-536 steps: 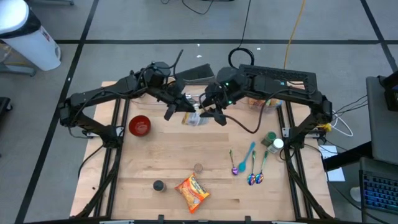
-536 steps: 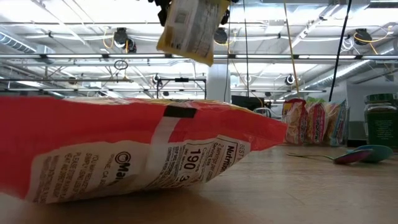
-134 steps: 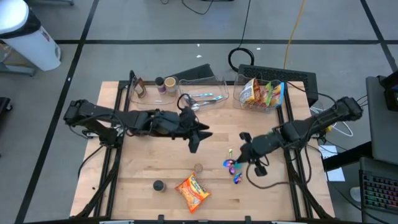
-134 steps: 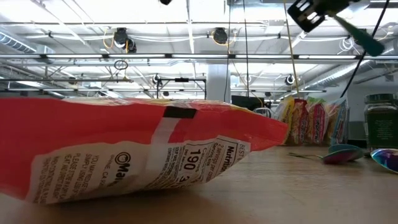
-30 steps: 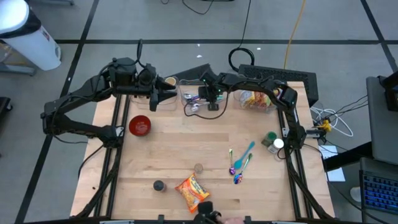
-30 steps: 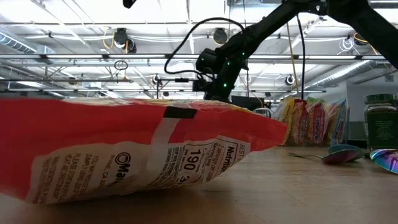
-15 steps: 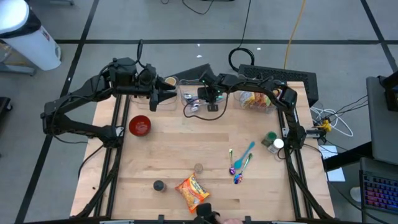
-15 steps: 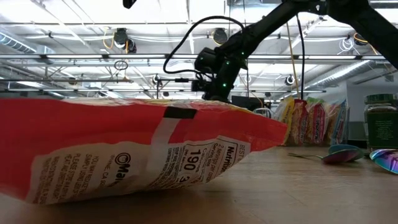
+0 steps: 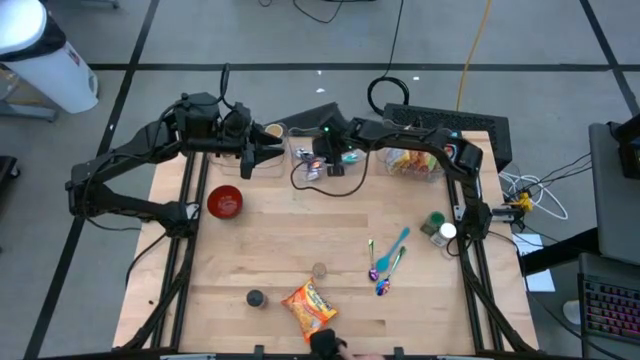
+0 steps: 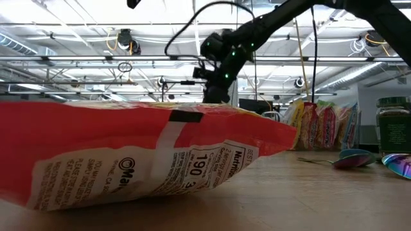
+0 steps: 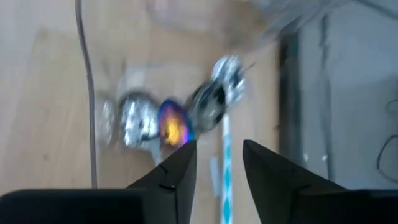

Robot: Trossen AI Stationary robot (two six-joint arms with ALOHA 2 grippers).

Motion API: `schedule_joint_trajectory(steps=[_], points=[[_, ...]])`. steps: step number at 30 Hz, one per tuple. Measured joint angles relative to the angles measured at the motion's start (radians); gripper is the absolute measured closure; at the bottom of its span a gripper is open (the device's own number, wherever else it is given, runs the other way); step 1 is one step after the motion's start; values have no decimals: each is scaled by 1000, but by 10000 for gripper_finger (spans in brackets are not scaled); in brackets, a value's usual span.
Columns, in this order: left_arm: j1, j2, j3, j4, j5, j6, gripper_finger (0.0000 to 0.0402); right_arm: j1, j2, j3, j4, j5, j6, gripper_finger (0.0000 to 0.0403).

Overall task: Pick & Place Food Item
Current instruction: Put the blue baby spoon into the middle transparent bin

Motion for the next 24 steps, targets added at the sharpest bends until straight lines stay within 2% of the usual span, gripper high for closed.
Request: schedule_joint_trajectory(steps=[8, 16, 21, 24], points=[[0, 0, 0, 1, 0, 0, 224, 7, -124, 0, 88, -8, 200, 262], [0, 5, -1, 6, 0, 0, 224, 28, -241, 0, 79, -172, 438, 270], [0, 5, -1, 17, 0, 0, 224, 83, -312, -32, 98, -213, 536, 269], [0, 5, -1, 26, 0, 0, 224, 144, -354, -95, 198, -212, 587, 270]])
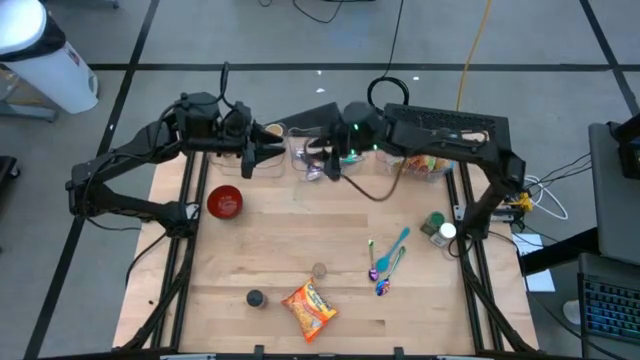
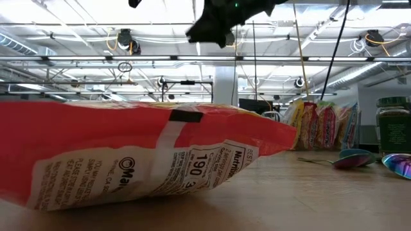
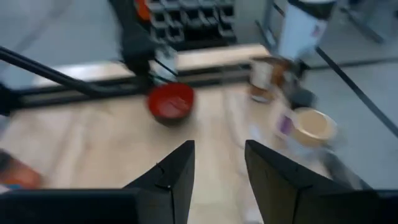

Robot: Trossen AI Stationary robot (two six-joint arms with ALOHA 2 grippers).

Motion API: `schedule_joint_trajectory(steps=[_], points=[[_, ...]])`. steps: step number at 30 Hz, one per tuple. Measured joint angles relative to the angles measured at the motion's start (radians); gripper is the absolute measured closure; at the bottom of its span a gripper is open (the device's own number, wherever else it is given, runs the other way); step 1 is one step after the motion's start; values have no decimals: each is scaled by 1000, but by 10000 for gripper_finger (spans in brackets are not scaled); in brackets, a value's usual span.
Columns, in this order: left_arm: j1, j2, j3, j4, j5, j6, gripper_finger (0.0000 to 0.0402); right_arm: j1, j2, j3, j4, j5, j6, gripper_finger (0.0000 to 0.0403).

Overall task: Pick & Place Food Item
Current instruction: Put the blue baby spoon into the middle transparent bin

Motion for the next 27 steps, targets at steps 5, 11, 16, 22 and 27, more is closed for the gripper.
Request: schedule_joint_trajectory(steps=[5, 11, 16, 22, 27], points=[[0, 0, 0, 16, 0, 0, 224, 112, -68, -132, 217, 30, 83, 276], [0, 0, 0, 16, 0, 0, 224, 226, -152, -256, 308, 189, 148, 277], [0, 0, 0, 16, 0, 0, 224, 303, -216, -341, 315, 270, 218, 277], [0, 0, 0, 14, 0, 0, 224, 384, -324, -432, 279, 298, 258, 277], [0, 0, 0, 13, 0, 0, 224, 481, -416, -439, 54, 428, 174, 277]])
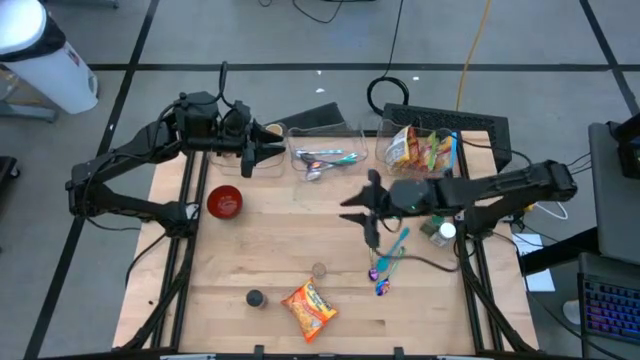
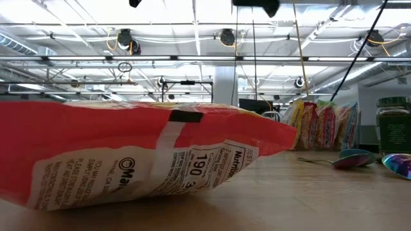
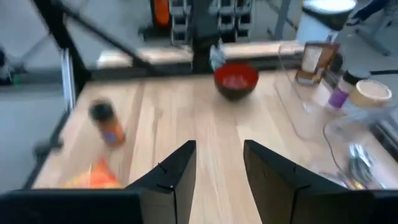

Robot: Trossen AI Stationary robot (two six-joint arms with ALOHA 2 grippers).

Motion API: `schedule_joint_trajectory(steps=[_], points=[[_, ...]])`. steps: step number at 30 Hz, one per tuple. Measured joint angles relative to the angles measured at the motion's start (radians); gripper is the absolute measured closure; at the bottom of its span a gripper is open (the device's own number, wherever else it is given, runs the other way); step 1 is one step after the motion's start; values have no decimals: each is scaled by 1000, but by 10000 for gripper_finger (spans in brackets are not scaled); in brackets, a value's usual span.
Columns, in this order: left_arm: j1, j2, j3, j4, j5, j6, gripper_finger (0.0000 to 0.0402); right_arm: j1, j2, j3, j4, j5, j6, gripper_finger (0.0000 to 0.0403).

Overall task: Pick & Place Food Item
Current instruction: Put the blue baby spoon into the middle transparent bin

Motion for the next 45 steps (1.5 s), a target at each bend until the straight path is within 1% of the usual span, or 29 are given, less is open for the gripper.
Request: schedule_joint_trajectory(steps=[2, 4, 9, 12, 16, 23, 28, 35, 39, 42, 45], points=[[0, 0, 0, 0, 0, 0, 224, 35, -24, 0, -66, 24, -16, 277], [0, 0, 0, 0, 0, 0, 224, 68, -46, 0, -137, 25, -17, 277], [0, 0, 0, 0, 0, 0, 224, 133, -57, 0, -314, 50, 42, 277], [0, 0, 0, 0, 0, 0, 224, 157, -49, 0, -414, 54, 83, 277], [0, 0, 0, 0, 0, 0, 224, 164, -32, 0, -500, 51, 134, 277], [0, 0, 0, -1, 0, 0, 224, 136, -31, 0, -511, 51, 102, 277], [0, 0, 0, -1, 0, 0, 224, 110, -33, 0, -505, 45, 126, 277], [0, 0, 0, -1, 0, 0, 224, 110, -33, 0, -491, 43, 131, 276], [0, 0, 0, -1, 0, 0, 224, 110, -33, 0, -453, 38, 59, 265], [0, 0, 0, -1, 0, 0, 224, 99, -33, 0, -416, 7, -3, 249], [0, 0, 0, 0, 0, 0, 224, 66, -33, 0, -405, -69, -18, 232]])
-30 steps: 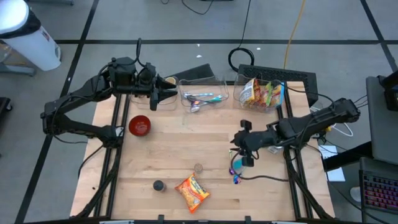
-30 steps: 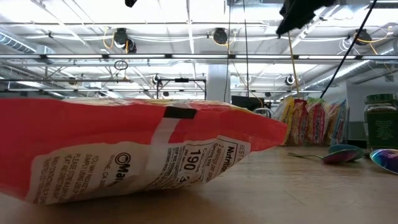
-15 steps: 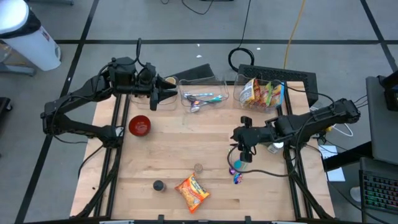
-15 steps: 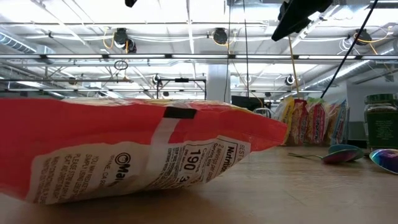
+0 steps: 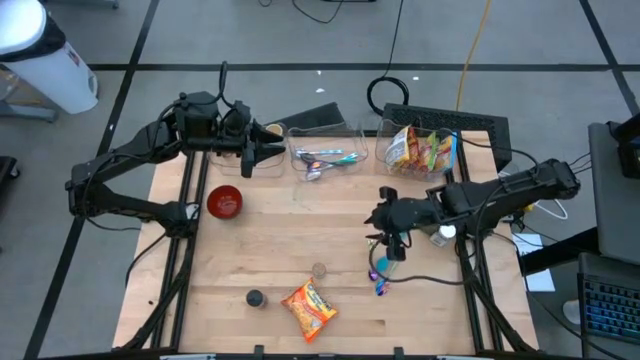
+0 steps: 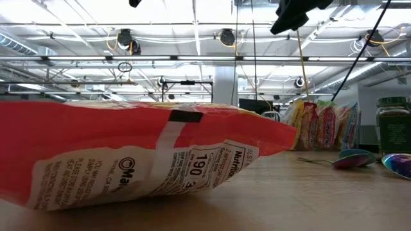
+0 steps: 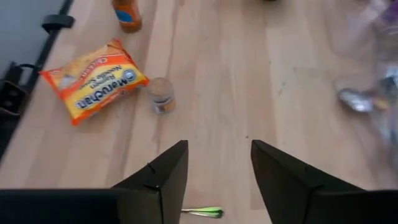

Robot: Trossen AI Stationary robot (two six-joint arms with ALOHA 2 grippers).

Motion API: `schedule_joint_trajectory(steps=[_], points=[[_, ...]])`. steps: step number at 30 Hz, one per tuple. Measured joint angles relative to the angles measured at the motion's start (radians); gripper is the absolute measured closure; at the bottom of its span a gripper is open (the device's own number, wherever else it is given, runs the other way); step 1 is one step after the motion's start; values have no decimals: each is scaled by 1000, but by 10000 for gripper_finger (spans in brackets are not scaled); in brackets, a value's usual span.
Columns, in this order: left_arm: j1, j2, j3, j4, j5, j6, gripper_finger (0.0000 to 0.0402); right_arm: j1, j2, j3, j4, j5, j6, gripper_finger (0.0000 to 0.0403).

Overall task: Pick & Place Food Item
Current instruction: Put the blue baby spoon into the middle transparent bin

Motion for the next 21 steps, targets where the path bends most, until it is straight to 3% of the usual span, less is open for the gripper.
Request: schedule_joint_trajectory(steps=[7, 21], points=[[0, -1, 1, 77, 0, -1, 224, -53, 28, 0, -14, -195, -38, 208], [0, -1, 1, 135, 0, -6, 224, -4, 272, 1, -263, -290, -264, 210]])
